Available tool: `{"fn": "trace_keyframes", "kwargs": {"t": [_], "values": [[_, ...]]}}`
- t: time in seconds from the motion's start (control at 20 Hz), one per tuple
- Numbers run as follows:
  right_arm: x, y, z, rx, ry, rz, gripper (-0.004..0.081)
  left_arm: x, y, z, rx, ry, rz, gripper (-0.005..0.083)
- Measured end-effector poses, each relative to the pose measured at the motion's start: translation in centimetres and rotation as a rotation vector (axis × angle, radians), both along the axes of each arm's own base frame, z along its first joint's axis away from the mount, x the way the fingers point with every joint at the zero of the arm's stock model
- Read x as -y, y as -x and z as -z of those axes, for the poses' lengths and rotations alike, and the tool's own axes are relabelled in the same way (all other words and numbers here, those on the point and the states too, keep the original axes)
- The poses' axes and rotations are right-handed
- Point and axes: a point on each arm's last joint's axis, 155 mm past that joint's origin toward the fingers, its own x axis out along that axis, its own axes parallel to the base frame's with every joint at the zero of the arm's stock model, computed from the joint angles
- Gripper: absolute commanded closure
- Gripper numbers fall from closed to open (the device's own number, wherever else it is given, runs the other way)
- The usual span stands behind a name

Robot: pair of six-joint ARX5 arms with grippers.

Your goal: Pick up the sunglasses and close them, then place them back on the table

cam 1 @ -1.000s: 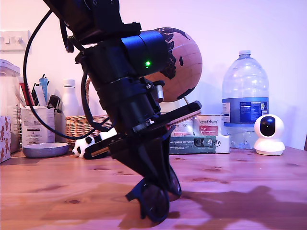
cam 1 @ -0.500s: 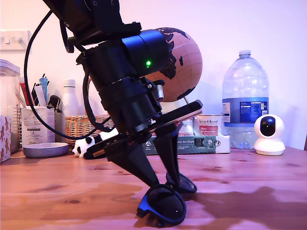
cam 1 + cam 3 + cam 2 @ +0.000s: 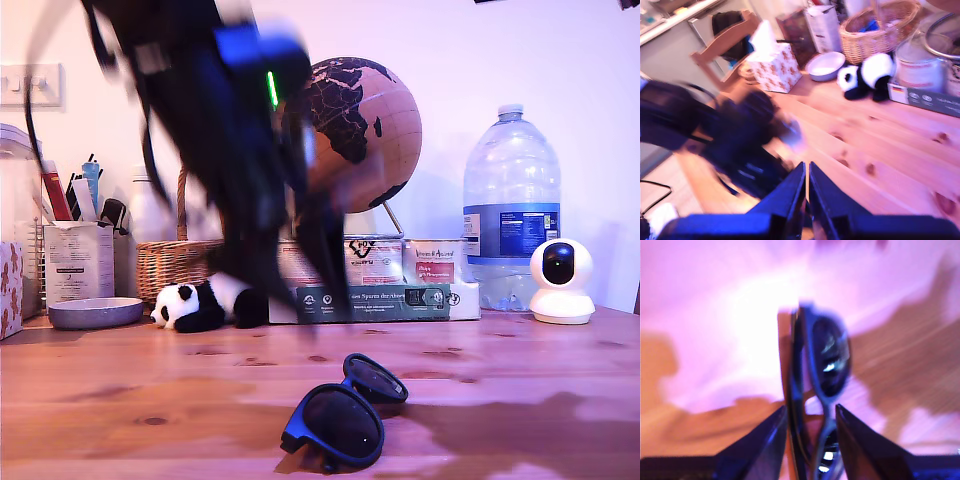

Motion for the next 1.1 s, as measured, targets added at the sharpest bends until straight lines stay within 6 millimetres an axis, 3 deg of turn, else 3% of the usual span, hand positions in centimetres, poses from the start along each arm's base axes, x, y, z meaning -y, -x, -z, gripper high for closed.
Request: {"fn": "trace_keyframes", "kwargs": {"t": [0.1, 0.2, 0.45, 0.6, 0.8, 0.95, 1.1], "values": [[1.0, -0.8, 0.8, -0.011, 0.039, 0.069, 0.0783, 0.1, -0.1, -3.3, 0.11, 0.035, 0.057, 0.0798], [1.6, -1.2, 1.2, -0.017, 0.06, 0.105, 0.0783, -0.1, -0.6, -5.7, 0.2, 0.058, 0.072, 0.0797], [1.9, -1.5, 1.2, -0.02, 0.063, 0.131, 0.0783, -0.8, -1.3, -9.0, 0.418, 0.022, 0.201, 0.0797], [4.3, -3.0, 2.0, 0.017, 0.165, 0.256, 0.0783, -2.0, -2.2, -11.1, 0.518, -0.011, 0.168, 0.0797], [7.4, -4.5, 2.4, 0.059, 0.28, 0.399, 0.0783, -3.4, -3.7, -11.9, 0.612, -0.079, 0.175, 0.0797], [9.5, -5.8, 1.5, 0.107, 0.283, 0.484, 0.0783, -4.5, -5.8, -12.5, 0.658, -0.067, 0.12, 0.0797], [11.7, -6.5, 3.5, 0.1, 0.301, 0.559, 0.0783, -8.1, -7.0, -10.7, 0.672, -0.097, 0.052, 0.0797]]}}
